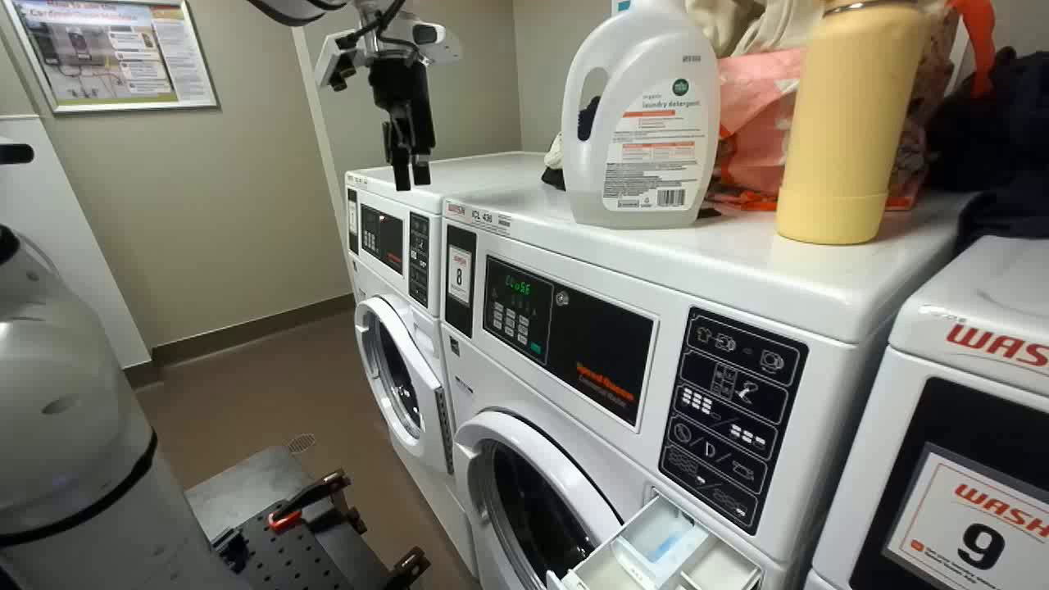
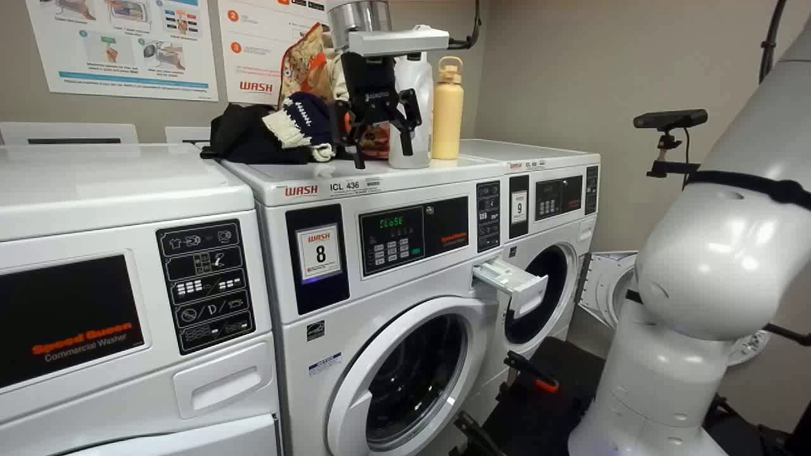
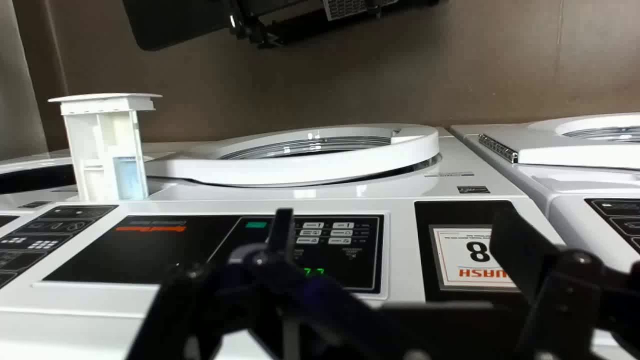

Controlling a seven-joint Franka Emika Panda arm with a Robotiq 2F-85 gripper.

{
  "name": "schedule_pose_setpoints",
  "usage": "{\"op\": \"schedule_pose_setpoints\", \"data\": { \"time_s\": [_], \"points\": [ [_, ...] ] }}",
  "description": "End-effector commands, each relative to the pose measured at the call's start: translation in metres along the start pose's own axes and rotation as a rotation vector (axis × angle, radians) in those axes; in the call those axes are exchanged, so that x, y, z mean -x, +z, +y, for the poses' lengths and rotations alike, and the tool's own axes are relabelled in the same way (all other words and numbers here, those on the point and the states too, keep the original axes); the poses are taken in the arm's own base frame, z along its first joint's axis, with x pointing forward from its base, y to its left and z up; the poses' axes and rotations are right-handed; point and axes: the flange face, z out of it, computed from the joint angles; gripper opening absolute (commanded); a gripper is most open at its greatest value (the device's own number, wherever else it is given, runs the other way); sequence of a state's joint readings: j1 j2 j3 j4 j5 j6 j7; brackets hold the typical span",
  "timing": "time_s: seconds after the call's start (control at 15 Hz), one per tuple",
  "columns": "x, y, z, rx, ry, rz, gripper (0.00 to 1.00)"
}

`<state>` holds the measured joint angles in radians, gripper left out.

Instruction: Close the soap tray of the washing machine

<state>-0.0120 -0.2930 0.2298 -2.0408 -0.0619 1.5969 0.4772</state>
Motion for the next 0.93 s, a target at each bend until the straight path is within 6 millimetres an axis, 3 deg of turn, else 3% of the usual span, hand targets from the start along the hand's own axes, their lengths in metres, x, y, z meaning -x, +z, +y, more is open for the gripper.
{"op": "schedule_pose_setpoints", "data": {
  "time_s": [0.0,0.27,0.47,0.87],
  "points": [
    [0.000,0.000,0.000,0.000,0.000,-0.001,1.00],
    [-0.012,0.018,0.033,-0.060,0.117,-0.049,1.00],
    [-0.022,0.046,0.076,-0.125,0.259,-0.109,1.00],
    [-0.028,0.124,0.175,-0.220,0.542,-0.192,1.00]
  ]
}}
